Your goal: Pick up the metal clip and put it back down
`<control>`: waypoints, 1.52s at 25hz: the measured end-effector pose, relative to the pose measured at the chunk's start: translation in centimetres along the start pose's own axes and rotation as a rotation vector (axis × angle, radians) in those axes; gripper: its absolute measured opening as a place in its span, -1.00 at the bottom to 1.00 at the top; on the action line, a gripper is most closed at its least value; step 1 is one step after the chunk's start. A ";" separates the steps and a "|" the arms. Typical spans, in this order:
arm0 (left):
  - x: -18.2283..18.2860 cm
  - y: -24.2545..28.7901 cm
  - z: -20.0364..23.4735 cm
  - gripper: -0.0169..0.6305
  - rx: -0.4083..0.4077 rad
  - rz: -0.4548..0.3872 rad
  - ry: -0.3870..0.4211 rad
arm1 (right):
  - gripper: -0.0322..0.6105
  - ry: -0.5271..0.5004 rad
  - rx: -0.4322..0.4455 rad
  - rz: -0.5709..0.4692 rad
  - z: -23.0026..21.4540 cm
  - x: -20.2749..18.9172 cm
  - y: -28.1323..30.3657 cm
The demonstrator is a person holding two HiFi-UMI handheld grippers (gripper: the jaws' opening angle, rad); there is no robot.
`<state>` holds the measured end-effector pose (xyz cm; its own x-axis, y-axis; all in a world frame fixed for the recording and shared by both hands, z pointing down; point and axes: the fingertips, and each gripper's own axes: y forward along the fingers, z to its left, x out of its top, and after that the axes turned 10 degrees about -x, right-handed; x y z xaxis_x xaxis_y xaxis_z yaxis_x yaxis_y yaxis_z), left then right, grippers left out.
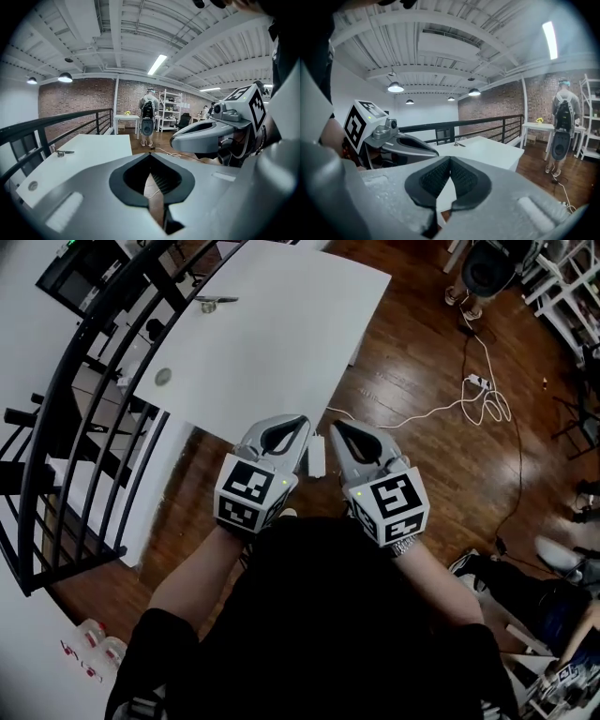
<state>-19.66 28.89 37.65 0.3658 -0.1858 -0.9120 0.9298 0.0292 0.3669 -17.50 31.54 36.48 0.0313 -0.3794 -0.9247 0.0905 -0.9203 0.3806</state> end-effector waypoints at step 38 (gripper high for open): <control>8.0 12.8 14.1 -0.90 0.498 -0.140 -0.172 | -0.92 -0.234 0.440 -0.024 -15.3 6.9 15.5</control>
<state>-5.41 13.95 37.64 0.1888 -0.3138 -0.9306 0.8216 -0.4686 0.3247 -0.65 16.12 35.87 -0.1944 -0.3222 -0.9265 -0.3419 -0.8631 0.3718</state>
